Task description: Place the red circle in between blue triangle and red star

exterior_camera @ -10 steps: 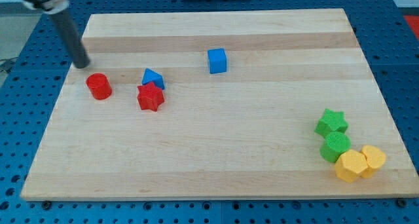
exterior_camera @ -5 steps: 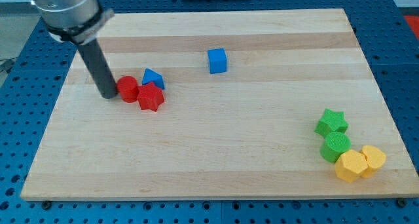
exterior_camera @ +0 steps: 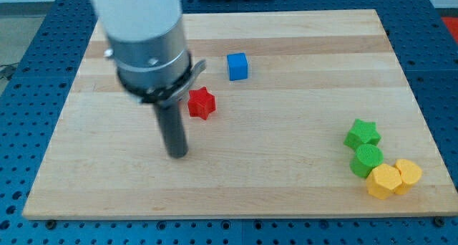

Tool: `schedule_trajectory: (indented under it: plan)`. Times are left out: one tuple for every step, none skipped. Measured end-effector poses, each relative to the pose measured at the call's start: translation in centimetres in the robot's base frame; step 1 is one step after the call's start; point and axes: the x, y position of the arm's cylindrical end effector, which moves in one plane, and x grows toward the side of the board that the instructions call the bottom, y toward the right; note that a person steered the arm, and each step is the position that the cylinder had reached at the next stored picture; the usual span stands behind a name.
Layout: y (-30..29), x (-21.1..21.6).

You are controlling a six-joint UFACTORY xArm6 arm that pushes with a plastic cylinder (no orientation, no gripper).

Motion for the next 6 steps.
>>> schedule_trajectory:
  plan:
    - [-2.3,1.1]
    - [-3.2,-8.0]
    - [-3.6,-11.0]
    - [-4.2,-11.0]
    - [-4.3,-11.6]
    - [-0.1,-12.5]
